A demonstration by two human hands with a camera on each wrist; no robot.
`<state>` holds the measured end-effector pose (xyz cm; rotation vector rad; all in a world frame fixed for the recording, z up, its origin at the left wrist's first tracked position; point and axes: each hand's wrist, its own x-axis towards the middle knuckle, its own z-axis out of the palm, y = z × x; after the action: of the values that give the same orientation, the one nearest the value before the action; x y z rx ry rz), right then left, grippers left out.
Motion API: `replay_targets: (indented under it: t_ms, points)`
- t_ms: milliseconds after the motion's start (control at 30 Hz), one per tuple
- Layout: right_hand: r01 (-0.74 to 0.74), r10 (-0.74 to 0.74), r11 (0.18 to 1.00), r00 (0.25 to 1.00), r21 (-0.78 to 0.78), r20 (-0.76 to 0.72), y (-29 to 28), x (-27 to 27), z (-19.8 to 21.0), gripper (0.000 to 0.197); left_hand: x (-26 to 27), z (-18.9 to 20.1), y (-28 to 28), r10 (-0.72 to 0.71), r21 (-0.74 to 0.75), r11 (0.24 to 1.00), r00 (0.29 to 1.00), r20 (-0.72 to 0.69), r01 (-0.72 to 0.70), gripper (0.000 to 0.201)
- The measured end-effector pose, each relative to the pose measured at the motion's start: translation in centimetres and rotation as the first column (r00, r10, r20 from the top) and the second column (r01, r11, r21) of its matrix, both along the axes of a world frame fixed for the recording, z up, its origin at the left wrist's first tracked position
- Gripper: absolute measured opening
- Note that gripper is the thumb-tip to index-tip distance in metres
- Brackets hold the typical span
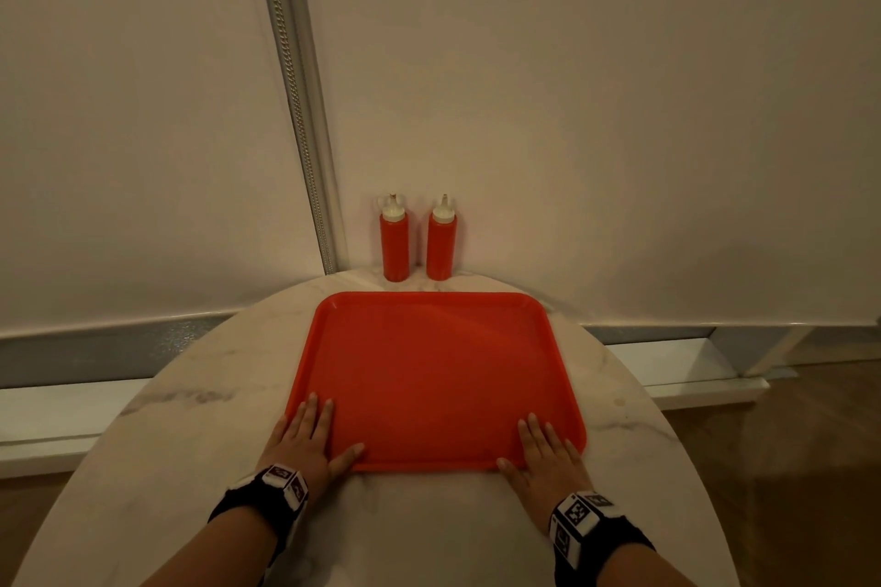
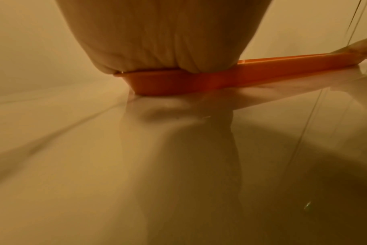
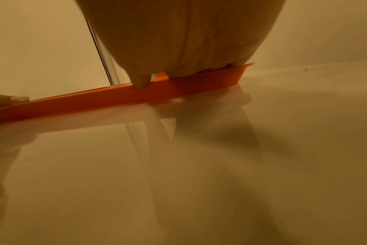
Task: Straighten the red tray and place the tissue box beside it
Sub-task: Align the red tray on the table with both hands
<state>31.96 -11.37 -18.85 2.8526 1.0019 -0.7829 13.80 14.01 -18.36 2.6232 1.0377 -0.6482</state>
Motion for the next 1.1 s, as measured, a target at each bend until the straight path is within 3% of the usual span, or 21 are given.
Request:
replay_targets:
  t_ms: [100,233,300,1100]
  points:
    - [-0.002,0.002,1.000,1.000,-0.011,-0.009,0.3,0.3,0.3,0.139,0.1,0.1,0.2,-0.003,-0.010,1.000,1.000,0.006,0.003,0.132]
    - [-0.016,0.015,0.999,0.999,-0.030,-0.029,0.5,0.3,0.7,0.143,0.1,0.2,0.5,0.005,-0.015,1.000,1.000,-0.008,-0.005,0.097]
    - [-0.025,0.024,0.999,0.999,-0.039,-0.042,0.5,0.2,0.8,0.145,0.1,0.3,0.8,-0.005,-0.028,1.000,1.000,-0.008,0.004,0.092]
    - [-0.050,0.046,0.997,0.997,-0.064,-0.066,-0.3,0.5,1.2,0.143,-0.1,0.4,0.6,-0.010,-0.025,1.000,1.000,-0.008,0.010,0.093]
